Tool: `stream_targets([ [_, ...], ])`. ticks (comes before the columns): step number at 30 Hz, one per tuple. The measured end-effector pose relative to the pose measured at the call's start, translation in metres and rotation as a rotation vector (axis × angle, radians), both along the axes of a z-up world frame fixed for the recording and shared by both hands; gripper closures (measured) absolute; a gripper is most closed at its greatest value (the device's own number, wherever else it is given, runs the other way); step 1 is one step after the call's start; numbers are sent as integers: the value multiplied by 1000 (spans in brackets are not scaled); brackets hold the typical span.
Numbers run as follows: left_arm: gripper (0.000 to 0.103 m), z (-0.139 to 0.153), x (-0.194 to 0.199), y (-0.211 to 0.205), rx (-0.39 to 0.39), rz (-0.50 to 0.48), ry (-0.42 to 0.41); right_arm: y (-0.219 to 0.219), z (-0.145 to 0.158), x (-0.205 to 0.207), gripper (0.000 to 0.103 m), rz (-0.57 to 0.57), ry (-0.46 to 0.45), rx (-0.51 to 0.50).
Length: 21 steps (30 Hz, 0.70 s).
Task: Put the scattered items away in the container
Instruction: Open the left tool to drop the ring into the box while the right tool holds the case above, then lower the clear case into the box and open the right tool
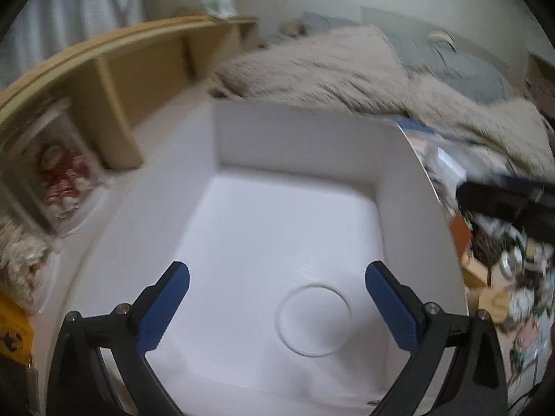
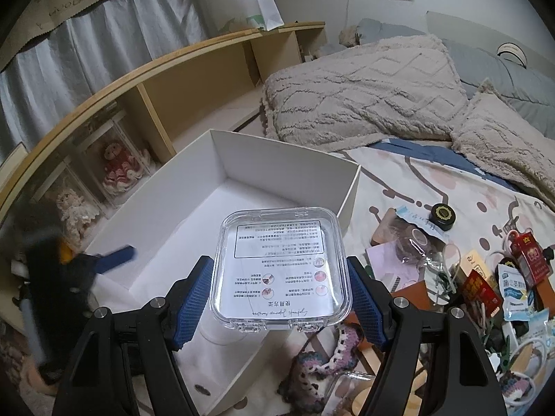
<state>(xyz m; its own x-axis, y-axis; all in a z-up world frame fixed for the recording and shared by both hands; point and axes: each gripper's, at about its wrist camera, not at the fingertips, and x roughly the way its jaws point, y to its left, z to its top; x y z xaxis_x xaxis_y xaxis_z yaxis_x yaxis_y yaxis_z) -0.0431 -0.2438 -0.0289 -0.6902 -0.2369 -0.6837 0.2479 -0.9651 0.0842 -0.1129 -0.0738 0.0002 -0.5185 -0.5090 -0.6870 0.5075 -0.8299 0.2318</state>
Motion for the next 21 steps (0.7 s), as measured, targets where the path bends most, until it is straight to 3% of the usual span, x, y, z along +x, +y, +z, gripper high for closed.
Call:
stream_targets([
  [5, 1, 27, 24, -23, -4, 151, 143, -19, -8, -1, 27, 30, -14, 21],
  [9, 1, 41, 40, -38, 34, 200, 223, -45, -19, 5, 27, 99, -28, 73],
  [21, 1, 49, 55, -50, 76, 252, 303, -101, -60, 15, 27, 285, -97, 284],
])
